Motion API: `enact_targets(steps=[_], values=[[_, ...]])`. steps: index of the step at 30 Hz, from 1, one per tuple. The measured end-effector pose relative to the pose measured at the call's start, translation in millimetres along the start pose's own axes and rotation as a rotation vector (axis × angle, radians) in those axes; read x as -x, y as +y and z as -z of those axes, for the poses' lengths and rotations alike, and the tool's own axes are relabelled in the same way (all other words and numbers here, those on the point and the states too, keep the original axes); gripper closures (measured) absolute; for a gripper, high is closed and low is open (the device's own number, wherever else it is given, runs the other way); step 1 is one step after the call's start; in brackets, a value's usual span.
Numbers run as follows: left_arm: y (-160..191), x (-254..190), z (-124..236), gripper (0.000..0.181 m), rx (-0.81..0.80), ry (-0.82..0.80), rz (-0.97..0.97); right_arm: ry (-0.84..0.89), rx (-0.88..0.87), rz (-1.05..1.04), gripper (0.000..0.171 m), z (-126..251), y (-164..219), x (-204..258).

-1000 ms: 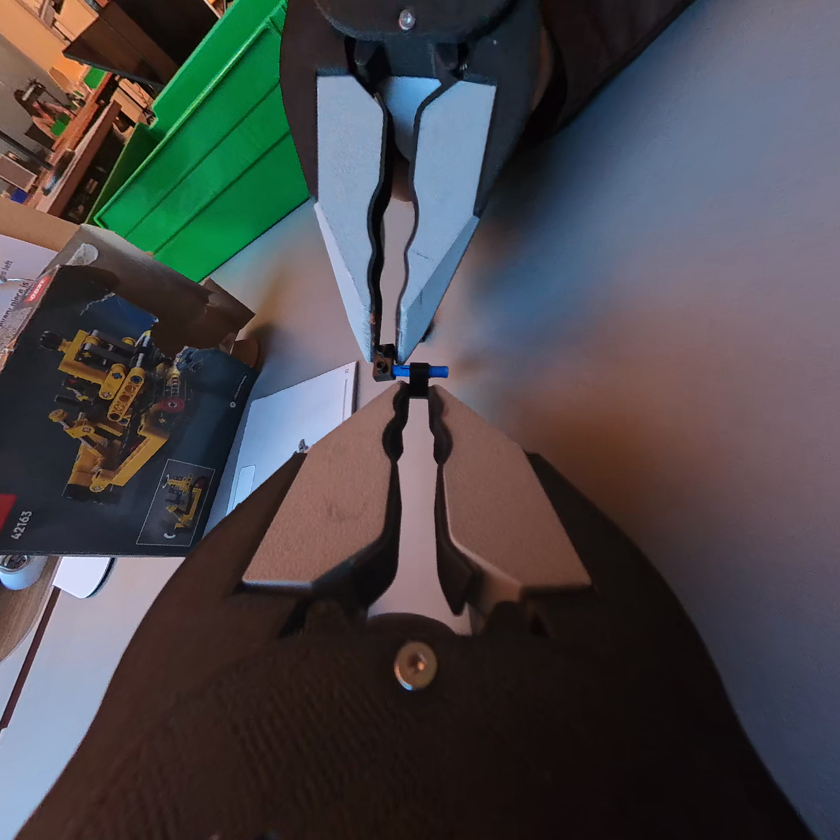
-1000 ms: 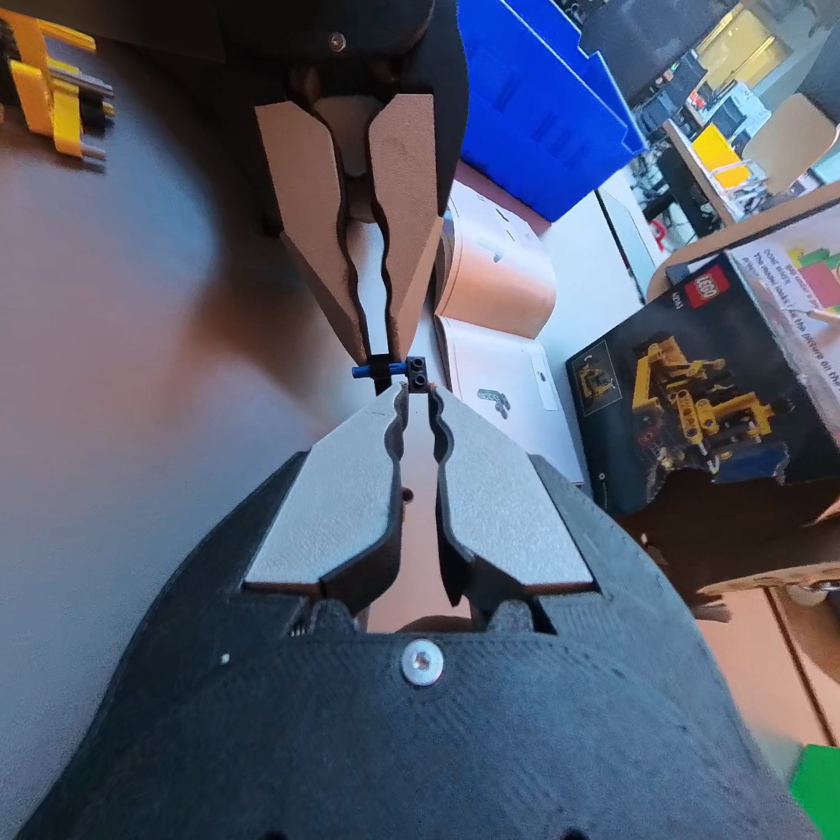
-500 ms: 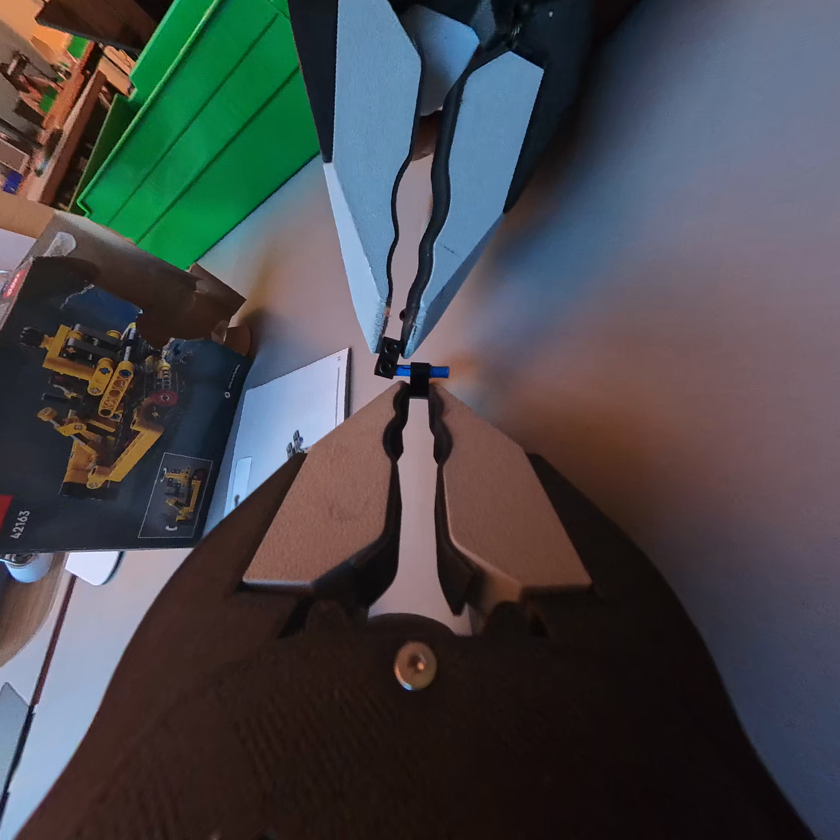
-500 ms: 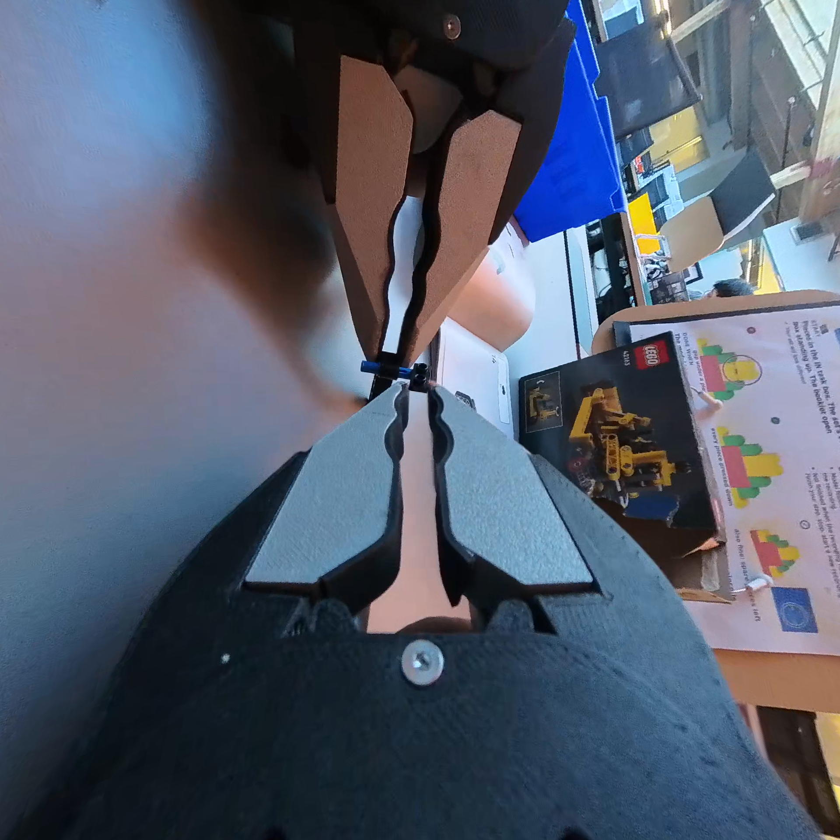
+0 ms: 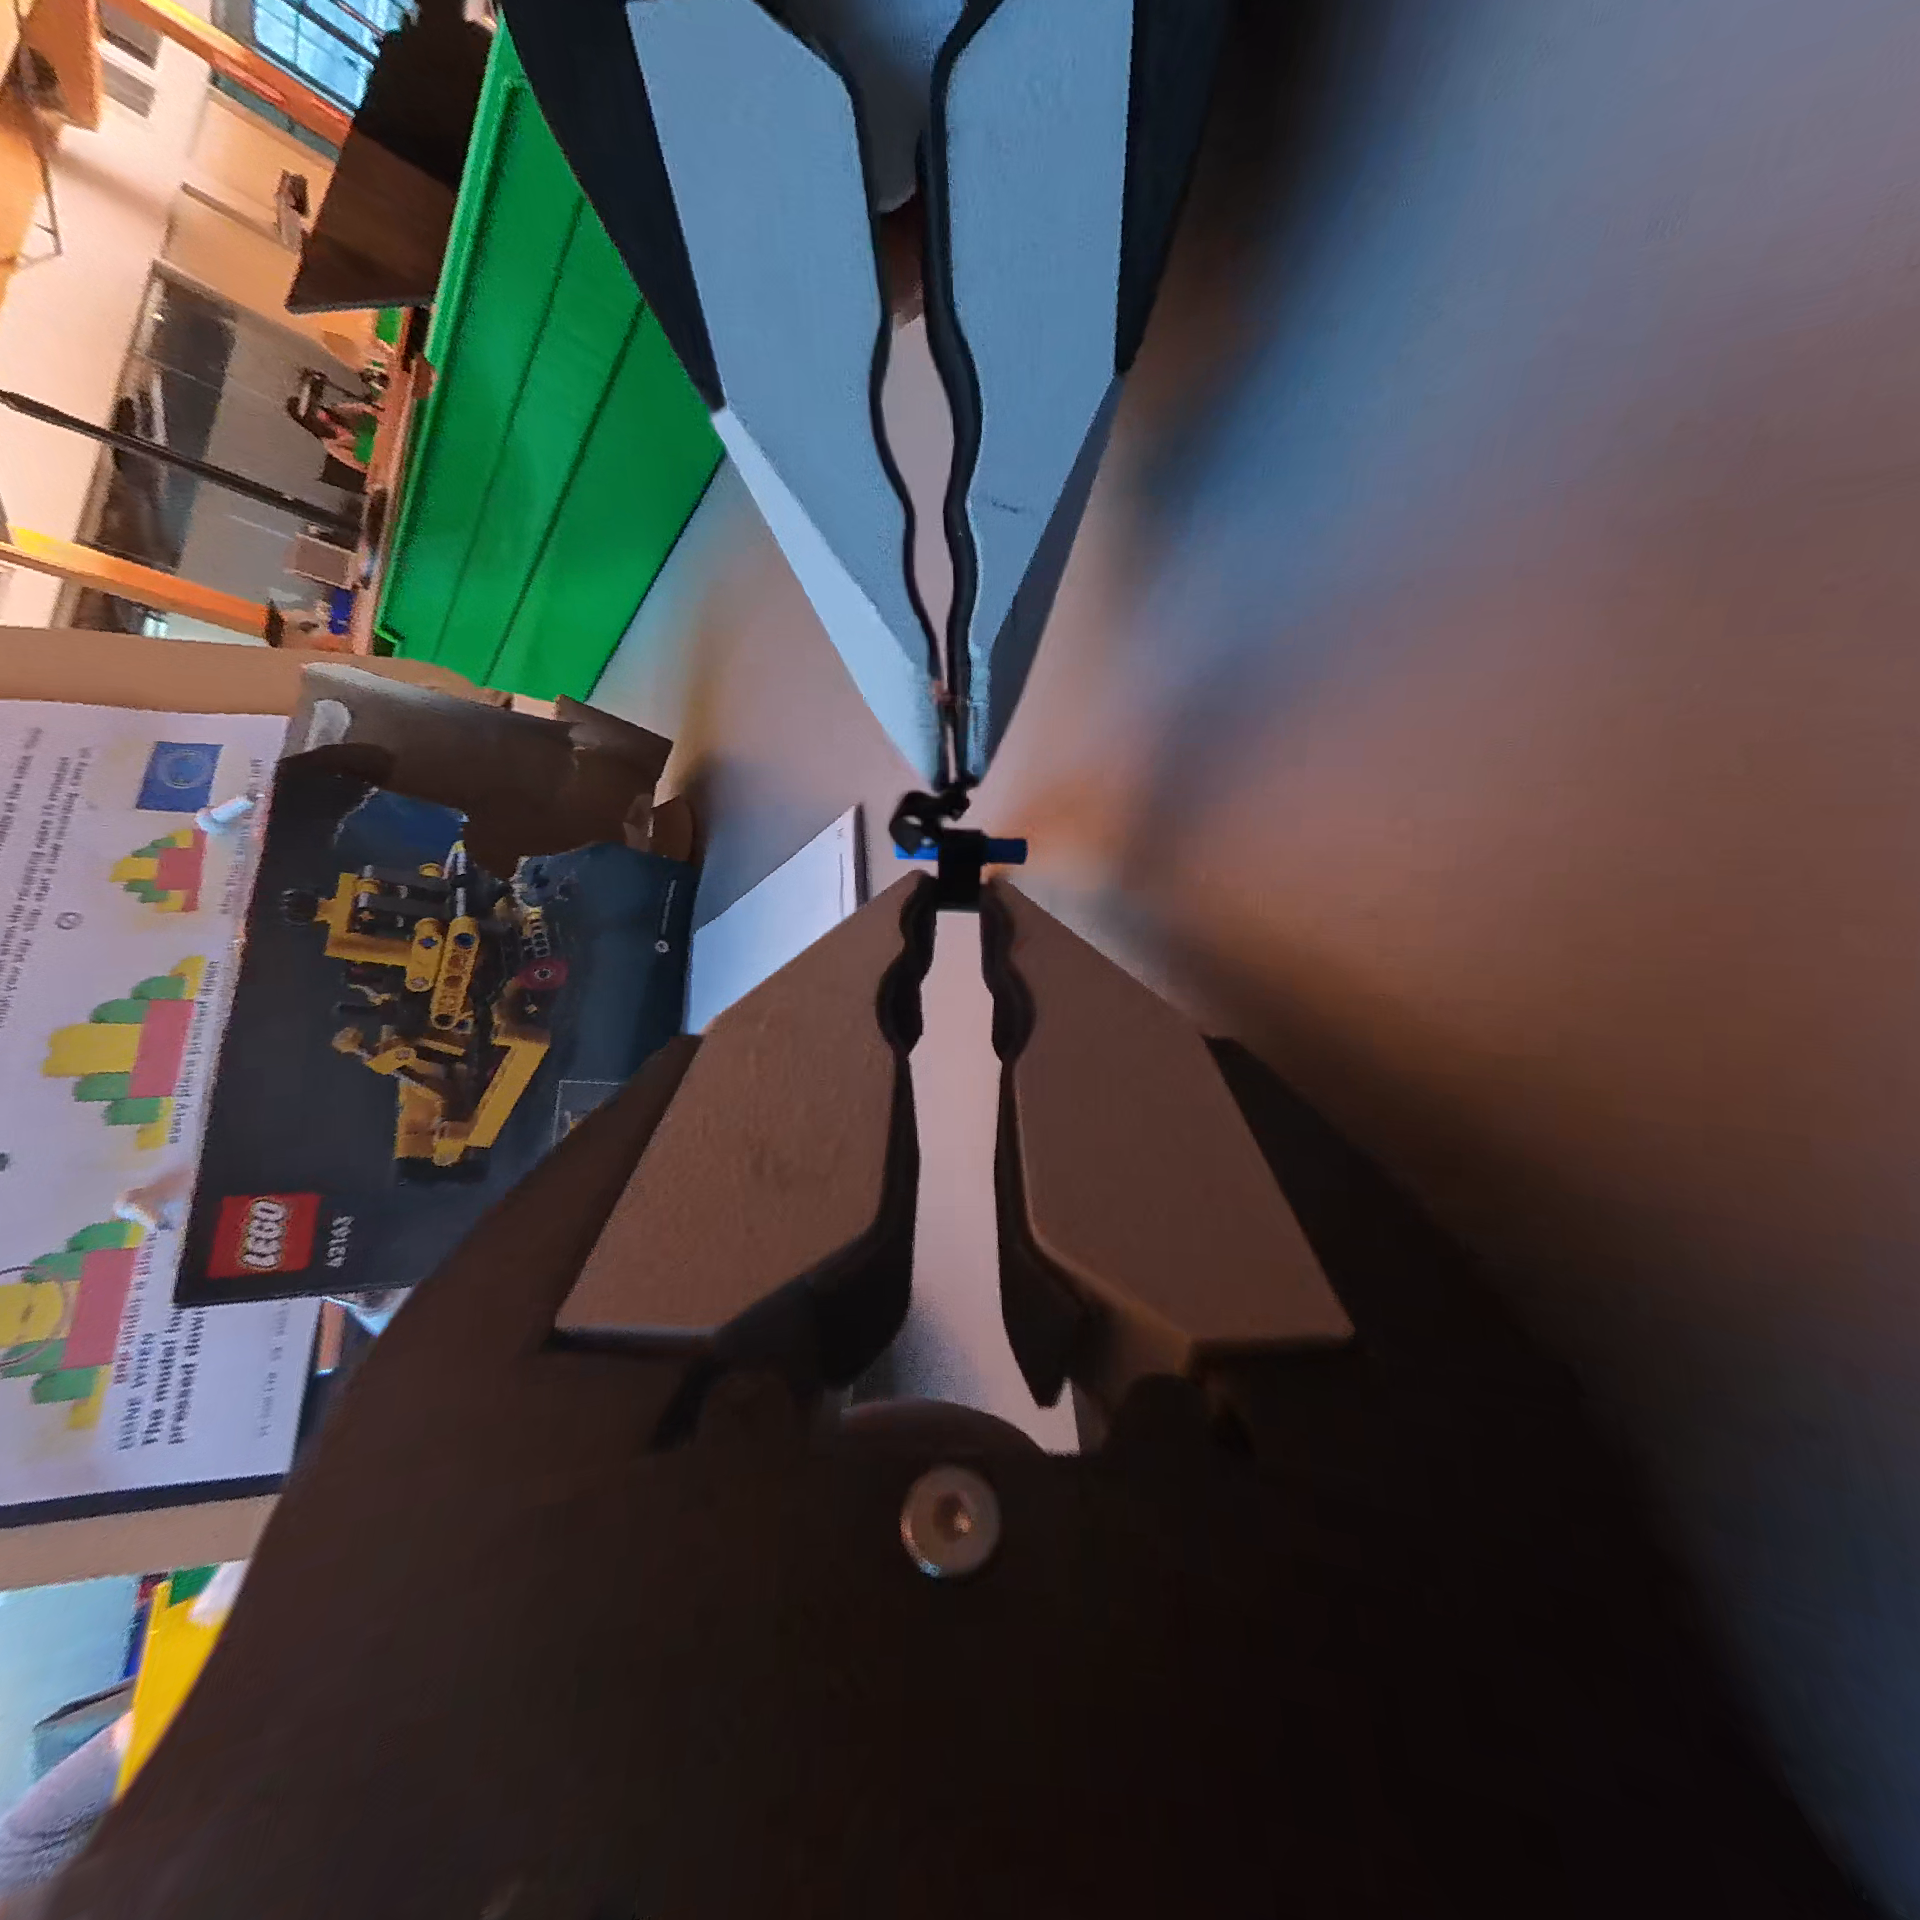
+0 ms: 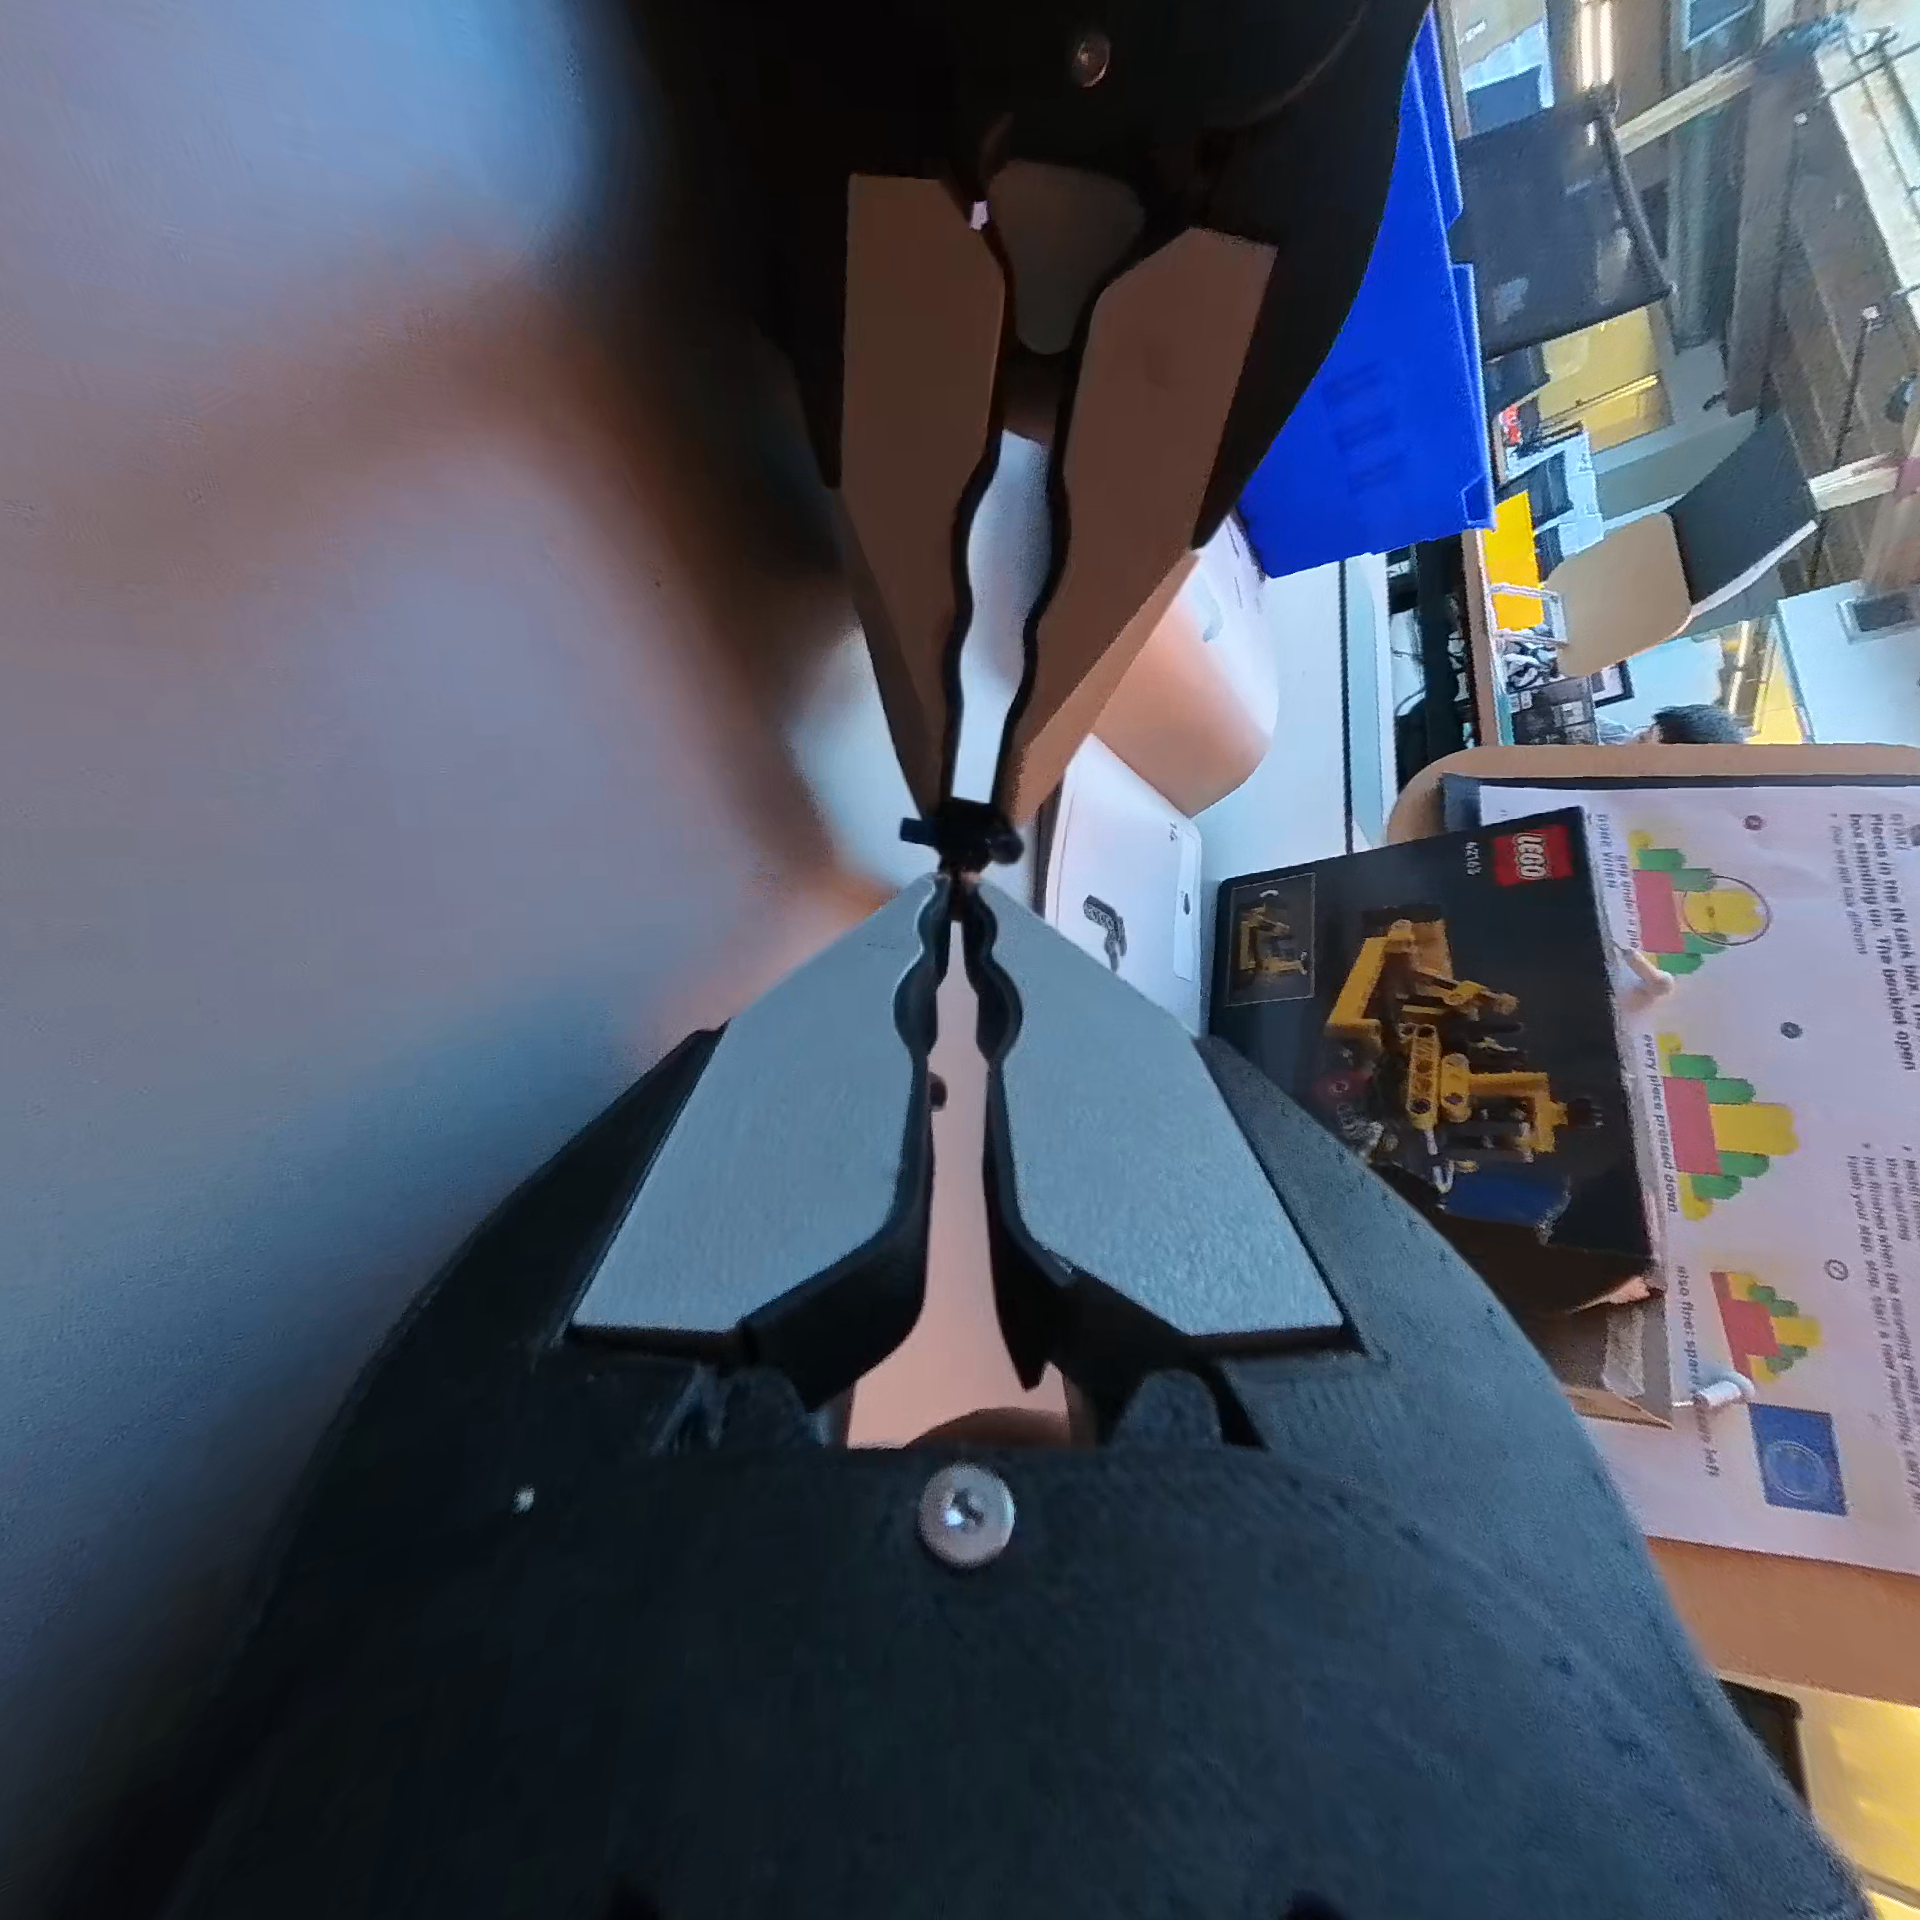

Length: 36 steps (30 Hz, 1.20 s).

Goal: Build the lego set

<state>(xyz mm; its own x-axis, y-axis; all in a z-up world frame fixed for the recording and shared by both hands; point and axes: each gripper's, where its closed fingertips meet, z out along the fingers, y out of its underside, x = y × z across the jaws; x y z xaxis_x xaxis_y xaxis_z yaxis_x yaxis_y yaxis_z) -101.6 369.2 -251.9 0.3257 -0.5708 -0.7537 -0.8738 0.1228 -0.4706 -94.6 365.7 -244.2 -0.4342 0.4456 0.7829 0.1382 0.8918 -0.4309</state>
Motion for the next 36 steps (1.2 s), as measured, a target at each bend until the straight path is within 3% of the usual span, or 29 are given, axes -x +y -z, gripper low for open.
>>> enact_targets(steps=[23,29,36], values=[[-2.9,-0.2,0.7,0.176,-0.013,-0.007,0.006,0.003,0.024,-0.157,0.167,9.7,21.2,-16.4],[-2.3,0.9,1.5,0.175,-0.01,-0.015,0.003,-0.395,-0.092,-0.334,0.162,33.5,5.8,27.4],[-2.8,1.9,2.0,0.176,-0.012,-0.022,0.001,-0.653,-0.161,-0.482,0.155,66.1,-3.7,46.6]])
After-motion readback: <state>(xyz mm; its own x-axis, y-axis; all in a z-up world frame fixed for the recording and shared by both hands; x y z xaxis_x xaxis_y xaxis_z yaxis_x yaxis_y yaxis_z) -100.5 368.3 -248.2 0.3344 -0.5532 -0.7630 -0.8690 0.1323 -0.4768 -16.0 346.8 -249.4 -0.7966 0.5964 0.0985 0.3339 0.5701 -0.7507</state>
